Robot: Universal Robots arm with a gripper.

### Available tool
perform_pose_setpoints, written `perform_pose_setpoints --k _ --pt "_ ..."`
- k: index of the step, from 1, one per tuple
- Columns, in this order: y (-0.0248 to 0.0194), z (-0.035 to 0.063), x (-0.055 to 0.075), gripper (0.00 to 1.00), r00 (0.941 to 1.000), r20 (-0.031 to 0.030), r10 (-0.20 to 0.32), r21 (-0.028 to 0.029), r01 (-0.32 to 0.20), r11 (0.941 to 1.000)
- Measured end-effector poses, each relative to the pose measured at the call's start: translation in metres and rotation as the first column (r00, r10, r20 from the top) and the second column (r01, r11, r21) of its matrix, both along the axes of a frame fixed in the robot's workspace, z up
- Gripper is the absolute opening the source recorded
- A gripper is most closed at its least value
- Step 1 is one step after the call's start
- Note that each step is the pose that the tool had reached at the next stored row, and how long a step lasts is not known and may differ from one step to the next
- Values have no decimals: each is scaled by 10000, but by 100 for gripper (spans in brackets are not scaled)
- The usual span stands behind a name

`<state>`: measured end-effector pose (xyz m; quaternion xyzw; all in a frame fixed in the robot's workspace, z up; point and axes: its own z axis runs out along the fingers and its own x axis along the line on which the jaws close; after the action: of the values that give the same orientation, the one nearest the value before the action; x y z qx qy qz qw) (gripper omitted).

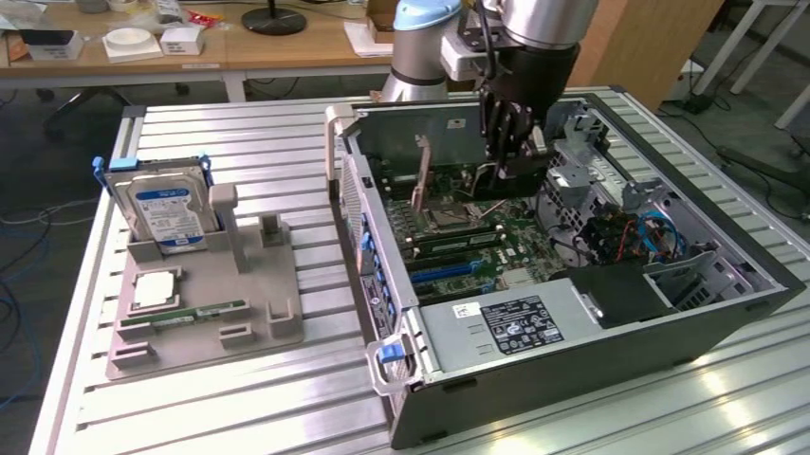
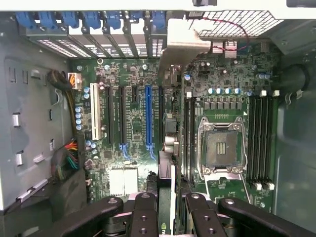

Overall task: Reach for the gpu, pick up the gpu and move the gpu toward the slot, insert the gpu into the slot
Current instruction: 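Insert the gpu into the slot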

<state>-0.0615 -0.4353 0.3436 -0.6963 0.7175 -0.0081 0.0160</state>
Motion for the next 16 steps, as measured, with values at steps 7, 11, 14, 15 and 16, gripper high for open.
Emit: perform_pose_setpoints --k 7,11,14,15,16 --pt "-12 -112 -42 27 10000 -5 0 0 0 10000" --pt "-21 -171 -102 27 10000 -5 2 1 -2 10000" --pt "-51 -212 -114 27 10000 -8 3 -2 -3 10000" --pt "-72 -223 -117 27 10000 -6 3 0 -3 10000" --pt "-95 -231 -119 27 10000 -6 2 0 -2 10000"
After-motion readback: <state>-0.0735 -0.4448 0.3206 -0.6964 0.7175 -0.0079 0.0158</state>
